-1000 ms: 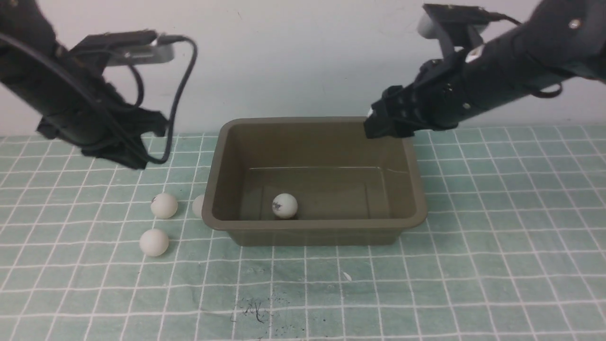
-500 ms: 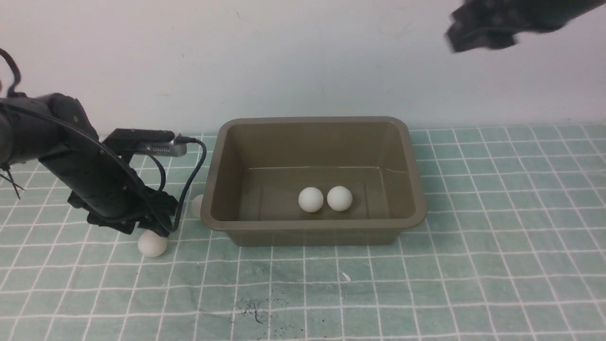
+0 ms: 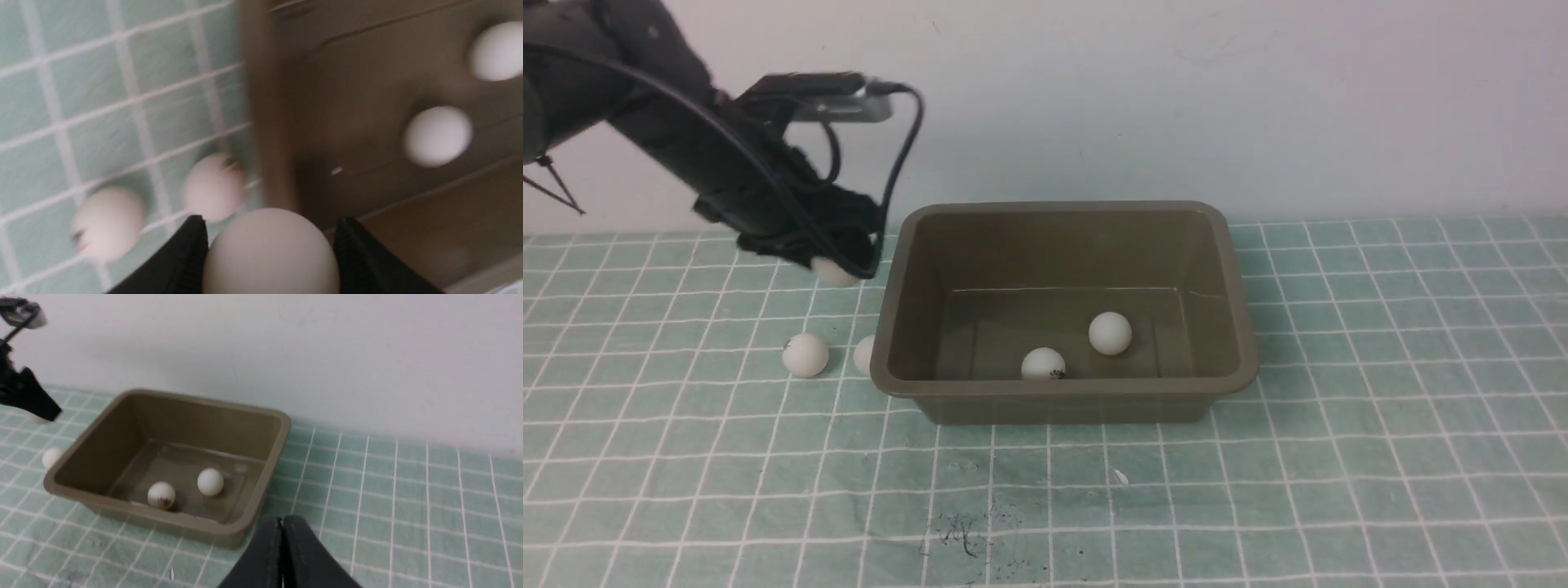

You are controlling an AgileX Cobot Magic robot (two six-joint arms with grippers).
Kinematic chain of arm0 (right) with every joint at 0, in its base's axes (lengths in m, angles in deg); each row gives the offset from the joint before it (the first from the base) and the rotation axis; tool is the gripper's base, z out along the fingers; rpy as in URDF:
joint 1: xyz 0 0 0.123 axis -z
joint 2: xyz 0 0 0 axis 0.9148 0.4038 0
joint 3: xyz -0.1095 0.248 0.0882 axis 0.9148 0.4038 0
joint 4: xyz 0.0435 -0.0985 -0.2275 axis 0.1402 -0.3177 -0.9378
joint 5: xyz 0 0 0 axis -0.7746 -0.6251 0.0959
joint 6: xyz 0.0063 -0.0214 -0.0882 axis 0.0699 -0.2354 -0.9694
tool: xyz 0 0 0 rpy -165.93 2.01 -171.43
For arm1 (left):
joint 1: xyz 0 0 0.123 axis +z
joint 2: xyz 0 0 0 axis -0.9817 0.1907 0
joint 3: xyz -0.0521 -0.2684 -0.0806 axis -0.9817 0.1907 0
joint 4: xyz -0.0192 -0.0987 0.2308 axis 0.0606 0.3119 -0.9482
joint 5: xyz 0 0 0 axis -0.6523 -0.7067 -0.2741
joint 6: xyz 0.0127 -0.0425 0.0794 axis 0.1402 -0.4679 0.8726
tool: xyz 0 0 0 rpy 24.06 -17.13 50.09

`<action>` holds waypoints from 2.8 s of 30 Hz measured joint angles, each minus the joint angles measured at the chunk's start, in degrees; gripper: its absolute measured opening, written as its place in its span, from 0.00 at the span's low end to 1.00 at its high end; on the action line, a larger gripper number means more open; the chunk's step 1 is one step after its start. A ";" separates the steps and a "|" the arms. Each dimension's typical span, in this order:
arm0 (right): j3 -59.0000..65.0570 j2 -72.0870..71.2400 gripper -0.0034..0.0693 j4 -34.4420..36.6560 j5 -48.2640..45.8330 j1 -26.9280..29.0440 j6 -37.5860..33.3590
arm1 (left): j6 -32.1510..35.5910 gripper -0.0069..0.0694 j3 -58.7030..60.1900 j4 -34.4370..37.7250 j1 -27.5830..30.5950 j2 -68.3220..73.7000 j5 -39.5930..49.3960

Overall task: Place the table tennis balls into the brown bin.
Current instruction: 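Drop the ball into the bin, then reach for and grasp a ping pong ball on the table beside the basket, then drop the ball into the bin, then reach for and grasp a ping pong ball on the table beside the basket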

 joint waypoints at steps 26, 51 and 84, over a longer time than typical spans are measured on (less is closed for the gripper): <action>17.91 -23.50 0.03 -10.34 24.78 0.00 8.13 | -4.10 0.23 -11.85 -11.00 4.95 11.67 13.26; 17.91 -23.50 0.03 -10.35 24.78 0.00 8.17 | -8.07 0.55 -26.00 -4.66 1.86 12.22 12.87; 17.91 -23.50 0.03 -9.74 24.61 0.00 8.40 | -5.22 0.44 -13.34 -6.46 1.27 17.25 13.62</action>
